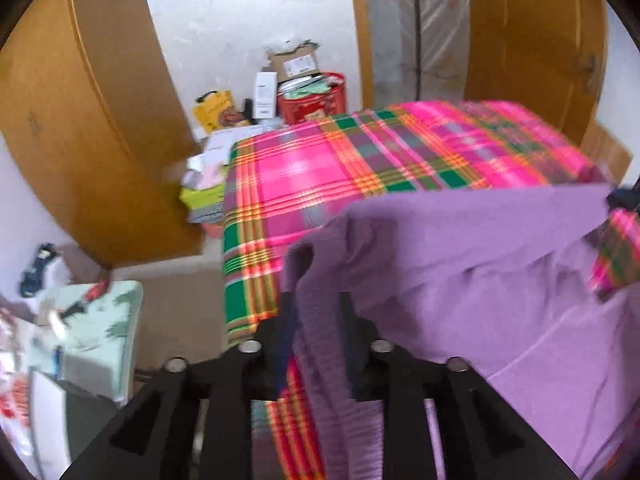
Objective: Fold clothes
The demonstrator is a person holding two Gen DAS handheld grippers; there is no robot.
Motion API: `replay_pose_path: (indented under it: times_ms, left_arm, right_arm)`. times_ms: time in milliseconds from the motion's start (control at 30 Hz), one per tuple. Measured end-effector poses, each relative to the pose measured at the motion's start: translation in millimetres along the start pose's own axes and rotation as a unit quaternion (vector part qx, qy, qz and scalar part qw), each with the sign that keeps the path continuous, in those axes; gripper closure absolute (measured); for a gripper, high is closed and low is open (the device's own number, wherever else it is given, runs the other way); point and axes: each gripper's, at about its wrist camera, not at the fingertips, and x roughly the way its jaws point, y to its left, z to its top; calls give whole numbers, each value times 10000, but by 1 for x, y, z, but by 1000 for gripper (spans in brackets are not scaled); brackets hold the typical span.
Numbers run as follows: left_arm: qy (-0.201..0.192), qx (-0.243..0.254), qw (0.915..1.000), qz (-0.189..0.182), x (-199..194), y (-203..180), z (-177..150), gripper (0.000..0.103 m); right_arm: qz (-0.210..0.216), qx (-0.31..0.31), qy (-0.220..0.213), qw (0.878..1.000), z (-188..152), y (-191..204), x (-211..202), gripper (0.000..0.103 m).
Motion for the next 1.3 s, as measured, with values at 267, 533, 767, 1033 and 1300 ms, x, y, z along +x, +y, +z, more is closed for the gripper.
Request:
replay_pose_path:
  times_ms: [267, 533, 767, 1033, 1300]
  left_arm:
    - [26, -1087, 9911, -765, 31, 23, 28, 48]
    - [194, 588, 9976, -309, 47, -13, 28, 48]
    - [264, 456, 9980, -359, 55, -4, 28, 79]
    - [250, 292, 9988, -319, 55, 4, 25, 93]
    - [2, -119, 9990, -434, 42, 14, 25, 97]
  right_arm:
    - [41, 44, 30, 10000, 0, -1, 4, 99]
    - [108, 12, 101, 9999, -2, -2, 8, 99]
    - [130, 63, 182, 9997, -3, -3, 16, 99]
    - [110, 103, 205, 9997, -2, -4, 18, 99]
    - [109, 162, 216, 9996, -6, -4, 18, 99]
